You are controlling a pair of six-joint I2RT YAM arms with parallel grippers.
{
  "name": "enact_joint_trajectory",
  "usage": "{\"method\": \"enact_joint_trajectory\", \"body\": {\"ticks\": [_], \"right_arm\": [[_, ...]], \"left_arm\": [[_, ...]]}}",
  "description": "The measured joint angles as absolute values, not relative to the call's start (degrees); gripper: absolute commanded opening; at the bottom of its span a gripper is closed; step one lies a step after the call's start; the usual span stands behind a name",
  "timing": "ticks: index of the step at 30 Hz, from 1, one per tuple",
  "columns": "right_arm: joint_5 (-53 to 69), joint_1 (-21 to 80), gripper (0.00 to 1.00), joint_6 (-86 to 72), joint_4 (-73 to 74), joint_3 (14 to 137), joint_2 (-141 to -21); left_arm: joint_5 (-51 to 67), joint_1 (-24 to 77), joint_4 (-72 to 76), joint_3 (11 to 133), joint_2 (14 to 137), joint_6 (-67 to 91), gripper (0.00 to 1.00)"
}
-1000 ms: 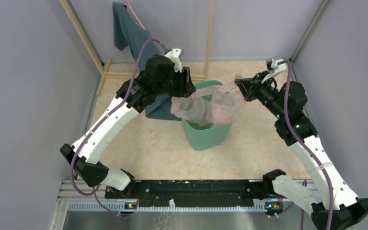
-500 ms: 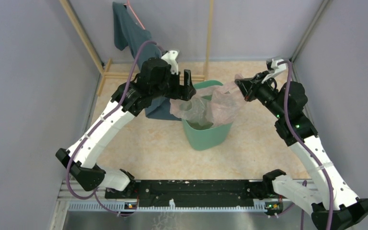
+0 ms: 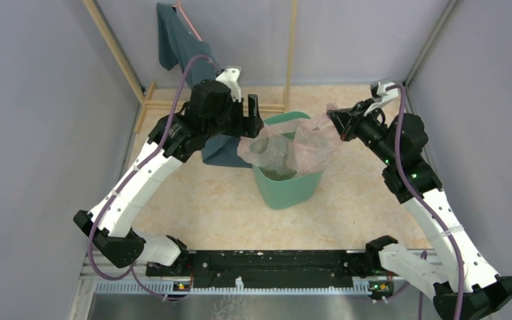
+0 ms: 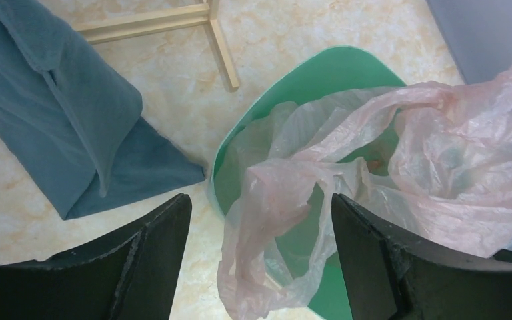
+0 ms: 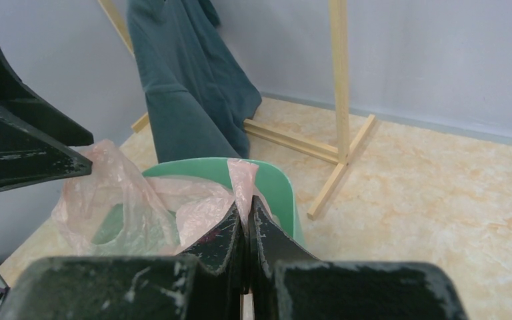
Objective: Put the trash bags into the trash bin
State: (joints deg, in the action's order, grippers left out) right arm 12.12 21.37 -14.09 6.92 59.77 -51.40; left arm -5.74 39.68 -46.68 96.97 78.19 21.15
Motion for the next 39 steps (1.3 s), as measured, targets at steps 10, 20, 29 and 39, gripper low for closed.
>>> {"method": "enact_joint_trajectory", "body": {"ticks": [10,20,29,39], "right_arm": [[12.12,21.37,0.0,-14.09,6.92,59.77,-51.37],[8.51,19.51,0.0,-25.65,9.87,64.53,-57.54],[17.87,8.36,0.0,-34.39,9.78,67.59,-69.36],[29.34,6.26,0.0,-29.54,10.11,67.48,-74.02]], "left_arm": [[-3.03,39.62,-45.25,96.6,80.82,22.26,0.16],[10.44,39.53,-25.5,74.08,62.76,15.51,0.0],[18.94,39.53,-11.73,53.08,38.83,8.88,0.0],[21.63,39.51,-11.75,36.51,25.85,12.03,0.0]]}}
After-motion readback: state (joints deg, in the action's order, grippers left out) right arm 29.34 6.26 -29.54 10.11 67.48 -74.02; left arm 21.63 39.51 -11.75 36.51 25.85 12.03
